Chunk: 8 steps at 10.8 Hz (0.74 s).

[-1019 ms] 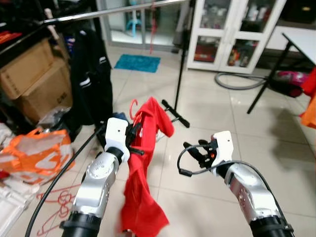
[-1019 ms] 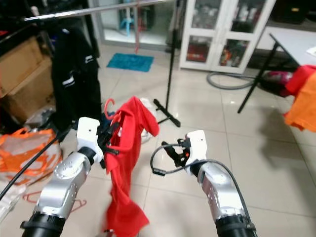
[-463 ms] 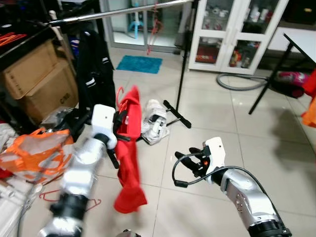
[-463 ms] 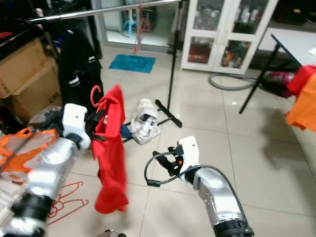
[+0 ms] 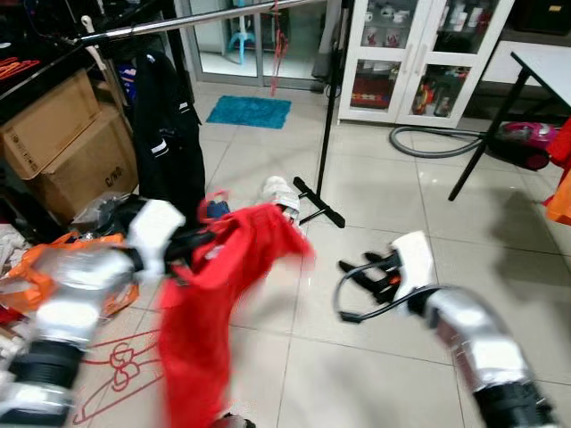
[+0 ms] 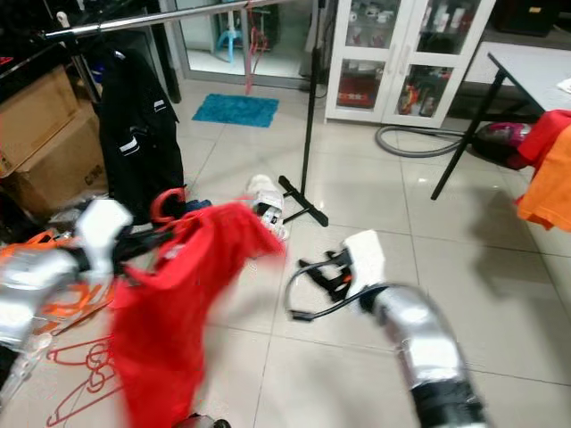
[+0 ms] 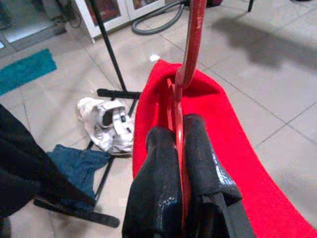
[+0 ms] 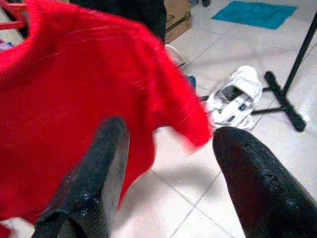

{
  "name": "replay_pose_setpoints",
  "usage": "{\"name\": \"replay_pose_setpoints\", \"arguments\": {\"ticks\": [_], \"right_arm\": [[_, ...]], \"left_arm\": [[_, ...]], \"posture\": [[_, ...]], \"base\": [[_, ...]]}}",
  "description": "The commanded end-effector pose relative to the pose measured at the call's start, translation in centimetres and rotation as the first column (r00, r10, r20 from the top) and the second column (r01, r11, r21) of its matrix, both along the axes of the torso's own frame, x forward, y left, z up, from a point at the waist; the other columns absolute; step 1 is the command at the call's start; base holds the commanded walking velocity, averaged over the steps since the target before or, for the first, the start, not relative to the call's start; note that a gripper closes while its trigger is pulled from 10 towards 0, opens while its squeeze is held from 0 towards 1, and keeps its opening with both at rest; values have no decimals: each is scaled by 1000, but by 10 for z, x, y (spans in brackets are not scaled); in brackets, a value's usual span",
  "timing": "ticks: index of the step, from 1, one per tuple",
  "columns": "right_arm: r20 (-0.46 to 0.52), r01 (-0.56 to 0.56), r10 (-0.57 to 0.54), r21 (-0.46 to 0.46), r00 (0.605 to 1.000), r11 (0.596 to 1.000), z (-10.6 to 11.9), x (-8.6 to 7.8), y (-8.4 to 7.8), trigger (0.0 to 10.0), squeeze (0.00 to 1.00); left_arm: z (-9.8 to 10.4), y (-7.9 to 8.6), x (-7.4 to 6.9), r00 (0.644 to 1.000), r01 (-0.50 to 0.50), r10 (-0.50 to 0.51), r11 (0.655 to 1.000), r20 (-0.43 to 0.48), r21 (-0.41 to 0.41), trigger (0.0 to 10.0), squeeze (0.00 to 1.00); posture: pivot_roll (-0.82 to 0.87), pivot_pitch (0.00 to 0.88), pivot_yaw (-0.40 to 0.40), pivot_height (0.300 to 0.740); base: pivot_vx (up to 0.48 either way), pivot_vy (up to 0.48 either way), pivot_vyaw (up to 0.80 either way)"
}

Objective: Hang hanger

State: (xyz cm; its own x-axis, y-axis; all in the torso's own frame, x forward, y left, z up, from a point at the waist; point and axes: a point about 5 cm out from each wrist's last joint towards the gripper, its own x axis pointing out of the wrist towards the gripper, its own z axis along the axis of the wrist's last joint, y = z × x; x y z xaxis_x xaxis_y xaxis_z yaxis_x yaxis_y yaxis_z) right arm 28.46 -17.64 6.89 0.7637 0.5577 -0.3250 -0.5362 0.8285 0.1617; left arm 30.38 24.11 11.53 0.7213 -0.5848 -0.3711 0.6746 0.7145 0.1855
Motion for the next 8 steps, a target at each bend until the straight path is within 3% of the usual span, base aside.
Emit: {"name": "replay_pose_setpoints", "arguments": {"ticks": [1, 2, 4, 6, 8], "right_arm": [[12, -17, 17, 1, 1000, 1000, 6, 4, -2, 10000, 0], [72, -81, 87, -73, 994, 994, 23, 10, -9, 10000, 0], [224, -114, 171, -246, 959, 963, 41, 16, -9, 10000, 0], [299, -197, 348, -436, 889, 878, 42, 8, 5, 10000, 0], [313, -253, 435, -483, 844, 839, 39, -1, 20, 10000, 0]], "left_arm": [[14, 0, 5, 999, 33, -32, 999, 43, -21, 10000, 0], [20, 4, 1, 991, 137, -137, 990, 2, -42, 10000, 0], [26, -1, -2, 965, 262, -263, 963, -19, -65, 10000, 0], [33, -20, 1, 935, 354, -353, 934, 15, -56, 10000, 0], [43, -41, 8, 920, 386, -379, 921, 96, -58, 10000, 0]], "posture": [[-24, 0, 26, 740], [-23, 0, 30, 740], [-23, 0, 35, 740], [-27, 0, 44, 740], [-34, 0, 46, 740]], "base": [[0, 0, 0], [0, 0, 0], [0, 0, 0], [0, 0, 0], [0, 0, 0]]}}
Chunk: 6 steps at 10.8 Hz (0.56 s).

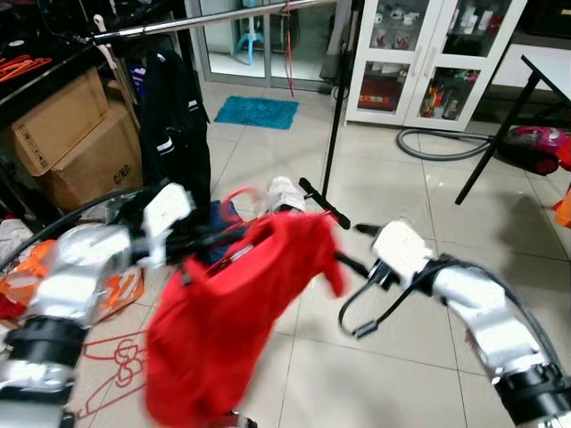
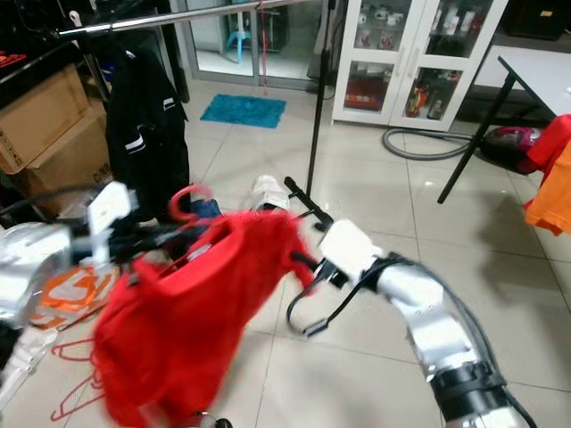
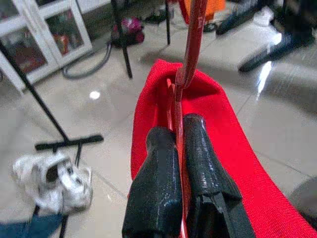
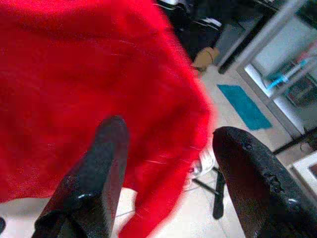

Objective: Hang hanger

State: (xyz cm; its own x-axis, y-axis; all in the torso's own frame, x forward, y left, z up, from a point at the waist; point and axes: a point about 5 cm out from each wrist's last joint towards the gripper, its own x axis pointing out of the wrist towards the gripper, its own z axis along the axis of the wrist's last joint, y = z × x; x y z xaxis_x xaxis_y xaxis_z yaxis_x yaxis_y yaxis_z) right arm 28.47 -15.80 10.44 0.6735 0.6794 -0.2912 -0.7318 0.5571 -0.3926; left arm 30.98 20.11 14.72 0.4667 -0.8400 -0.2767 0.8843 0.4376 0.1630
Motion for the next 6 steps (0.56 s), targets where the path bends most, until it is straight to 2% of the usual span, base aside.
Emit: {"name": "replay_pose_setpoints", "arguments": {"ticks": [1, 2, 3, 4, 6], "right_arm": [[-57, 61, -57, 82, 997, 995, 2, 2, 6, 10000, 0], [-246, 239, -170, 285, 954, 928, 3, 7, 16, 10000, 0], [-311, 277, -164, 366, 936, 888, 5, 5, 25, 10000, 0], [-379, 338, -168, 445, 910, 829, 9, 5, 37, 10000, 0], [-502, 454, -189, 481, 844, 750, 9, 7, 42, 10000, 0]], "left_arm": [[10, -10, 6, 998, 3, -4, 1000, 67, 2, 10000, 0], [9, -19, 10, 994, -37, 39, 999, 98, -15, 10000, 0], [7, -24, 11, 993, -60, 63, 998, 104, -32, 10000, 0], [2, -29, 11, 992, -70, 73, 997, 101, -38, 10000, 0], [-2, -33, 12, 991, -86, 89, 996, 101, -32, 10000, 0]], "posture": [[-34, 0, 46, 740], [-39, 0, 43, 740], [-39, 0, 43, 740], [-41, 0, 38, 740], [-40, 0, 38, 740]], "base": [[0, 0, 0], [0, 0, 0], [0, 0, 0], [0, 0, 0], [0, 0, 0]]}}
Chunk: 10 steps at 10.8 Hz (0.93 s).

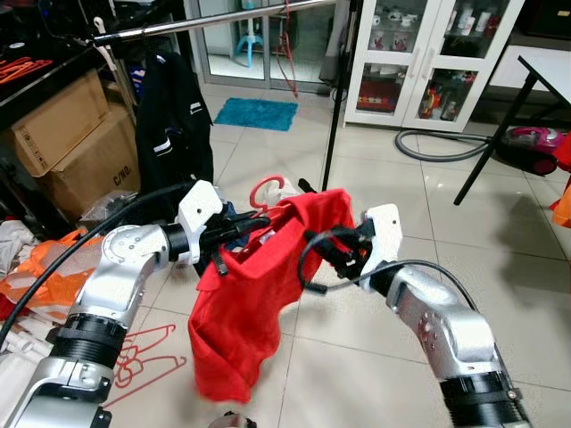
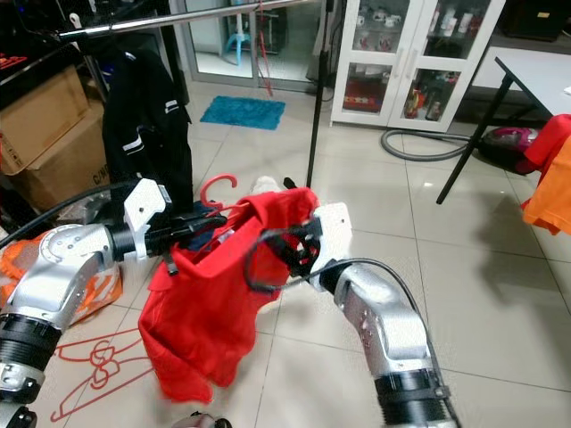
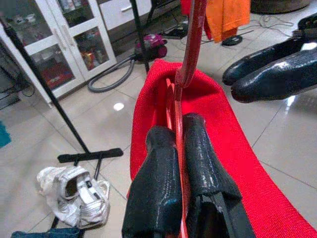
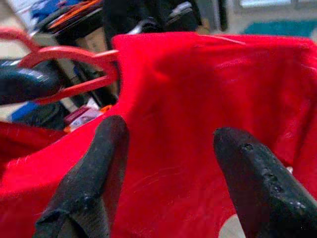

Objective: Hang hanger

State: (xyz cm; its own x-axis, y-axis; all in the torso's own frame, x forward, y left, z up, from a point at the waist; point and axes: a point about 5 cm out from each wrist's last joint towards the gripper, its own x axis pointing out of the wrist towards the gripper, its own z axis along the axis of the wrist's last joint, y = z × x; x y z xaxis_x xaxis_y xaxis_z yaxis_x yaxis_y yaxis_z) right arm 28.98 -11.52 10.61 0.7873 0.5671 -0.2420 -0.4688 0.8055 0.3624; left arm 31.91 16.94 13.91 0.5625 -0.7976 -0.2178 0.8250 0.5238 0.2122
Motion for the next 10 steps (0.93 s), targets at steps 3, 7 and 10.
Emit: {"name": "replay_pose_setpoints", "arguments": {"ticks": [3, 7, 10], "right_arm": [[-58, 61, -57, 79, 997, 995, 10, 6, -3, 10000, 0], [-158, 93, -65, 178, 985, 980, 17, 4, 4, 10000, 0], [-171, 77, -35, 242, 985, 967, 25, -1, 7, 10000, 1000]], "left_arm": [[2, -7, 1, 1000, 3, -3, 1000, 26, -6, 10000, 0], [-3, -11, -1, 1000, -4, 4, 1000, 17, -8, 10000, 0], [-9, -16, -3, 1000, 2, -2, 1000, 4, -6, 10000, 0]], "posture": [[-41, 0, 36, 740], [-44, 0, 33, 740], [-49, 0, 31, 740]], "base": [[0, 0, 0], [0, 0, 0], [0, 0, 0]]}}
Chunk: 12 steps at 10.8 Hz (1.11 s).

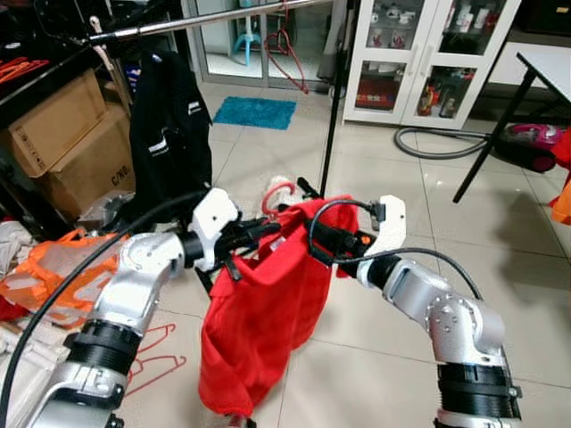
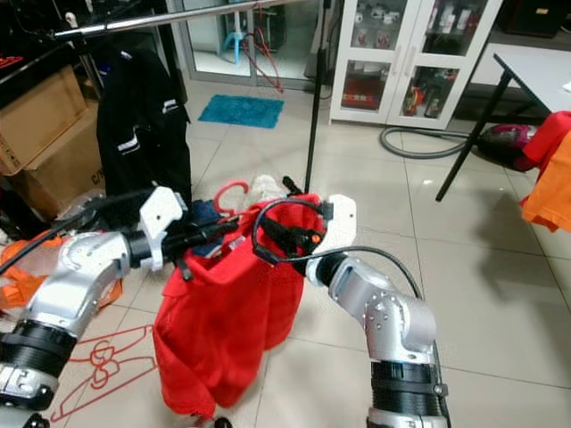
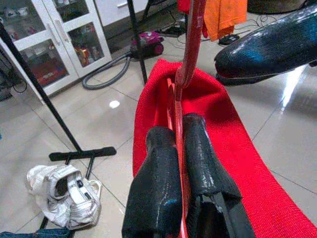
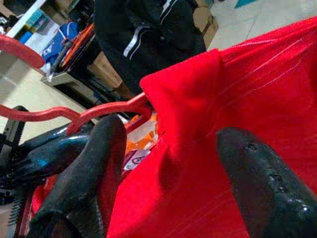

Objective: Hang hanger

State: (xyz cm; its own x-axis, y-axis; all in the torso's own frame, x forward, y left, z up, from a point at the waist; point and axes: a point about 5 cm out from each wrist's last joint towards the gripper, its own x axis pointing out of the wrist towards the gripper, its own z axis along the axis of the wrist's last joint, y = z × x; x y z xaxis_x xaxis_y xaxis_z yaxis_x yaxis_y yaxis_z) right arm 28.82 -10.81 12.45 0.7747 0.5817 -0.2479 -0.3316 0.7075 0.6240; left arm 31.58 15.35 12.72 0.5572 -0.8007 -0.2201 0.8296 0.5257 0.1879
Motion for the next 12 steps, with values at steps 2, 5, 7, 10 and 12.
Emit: {"name": "replay_pose_setpoints", "arguments": {"ticks": [2, 5, 7, 10, 12], "right_arm": [[15, 1, -1, 17, 1000, 1000, 9, 0, -1, 10000, 1000], [-16, -31, 29, -105, 999, 994, -6, -3, 0, 10000, 0], [-46, -21, 17, -90, 999, 996, -11, -1, 5, 10000, 0], [-72, -18, 13, -71, 997, 997, -20, 5, 17, 10000, 0], [-92, 10, -12, -15, 996, 1000, -21, 10, 25, 10000, 0]], "left_arm": [[3, -3, 0, 1000, 6, -6, 1000, 24, 4, 10000, 0], [4, -5, 2, 1000, 8, -8, 1000, 27, 7, 10000, 0], [4, -6, 2, 1000, 11, -11, 1000, 27, 4, 10000, 0], [6, -15, 1, 999, 28, -27, 999, 25, -37, 10000, 0], [6, -18, 1, 999, 37, -36, 999, 27, -36, 10000, 0]], "posture": [[-53, 0, 31, 740], [-53, 0, 32, 740], [-49, 0, 31, 740], [-48, 0, 31, 740], [-44, 0, 26, 740]], "base": [[0, 0, 0], [0, 0, 0], [0, 0, 0], [0, 0, 0], [0, 0, 0]]}}
